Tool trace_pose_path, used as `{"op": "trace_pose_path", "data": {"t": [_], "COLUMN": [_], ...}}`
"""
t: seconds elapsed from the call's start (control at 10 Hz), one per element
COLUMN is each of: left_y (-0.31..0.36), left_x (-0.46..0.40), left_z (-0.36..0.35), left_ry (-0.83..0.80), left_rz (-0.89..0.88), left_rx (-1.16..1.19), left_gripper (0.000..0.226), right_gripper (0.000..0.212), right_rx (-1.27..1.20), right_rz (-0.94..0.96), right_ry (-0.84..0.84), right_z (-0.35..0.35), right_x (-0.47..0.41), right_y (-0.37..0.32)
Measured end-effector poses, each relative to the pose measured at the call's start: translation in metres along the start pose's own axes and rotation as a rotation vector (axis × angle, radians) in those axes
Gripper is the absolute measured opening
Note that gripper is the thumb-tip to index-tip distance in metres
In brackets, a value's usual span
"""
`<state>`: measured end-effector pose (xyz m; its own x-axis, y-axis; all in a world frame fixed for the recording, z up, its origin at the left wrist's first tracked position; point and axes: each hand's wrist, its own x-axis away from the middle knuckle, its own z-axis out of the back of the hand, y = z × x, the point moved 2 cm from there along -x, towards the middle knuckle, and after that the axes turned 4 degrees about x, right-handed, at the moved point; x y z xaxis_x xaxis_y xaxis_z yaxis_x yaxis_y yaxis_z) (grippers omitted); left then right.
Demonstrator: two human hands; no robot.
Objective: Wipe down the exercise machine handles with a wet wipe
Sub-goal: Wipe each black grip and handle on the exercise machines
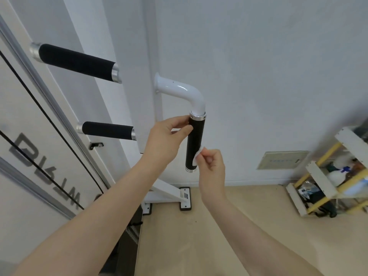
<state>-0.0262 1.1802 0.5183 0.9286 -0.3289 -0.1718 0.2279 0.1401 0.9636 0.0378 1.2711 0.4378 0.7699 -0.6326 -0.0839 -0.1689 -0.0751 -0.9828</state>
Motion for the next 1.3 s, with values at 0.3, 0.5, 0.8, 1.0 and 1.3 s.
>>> {"op": "trace_pose_path", "data": {"t": [0.3, 0.5, 0.8, 1.0, 1.3], "left_y": [-0.003, -0.003, -0.003, -0.003, 0.001], "left_x": [0.004, 0.009, 0.005, 0.002, -0.012], "left_z": [0.004, 0.009, 0.009, 0.003, -0.012], "left_ry": [-0.090, -0.180, -0.232, -0.199, -0.109], "left_rz": [0.028, 0.050, 0.020, 0.020, 0.021], "left_rx": [0.172, 0.214, 0.138, 0.142, -0.029], "left_gripper": [0.028, 0.030, 0.033, 0.032, 0.027], "right_gripper": [0.010, 0.008, 0.027, 0.025, 0.022], "right_rx": [0.422, 1.134, 1.307, 0.976, 0.225], "right_rz": [0.744, 1.259, 0.833, 0.578, 0.053], "right_ry": [0.068, -0.042, -0.558, -0.391, -0.310], "right_z": [-0.002, 0.005, 0.017, 0.019, 0.011], "right_x": [-0.022, -0.027, -0.023, -0.046, -0.056], "right_y": [-0.054, -0.020, 0.001, -0.045, -0.004]}}
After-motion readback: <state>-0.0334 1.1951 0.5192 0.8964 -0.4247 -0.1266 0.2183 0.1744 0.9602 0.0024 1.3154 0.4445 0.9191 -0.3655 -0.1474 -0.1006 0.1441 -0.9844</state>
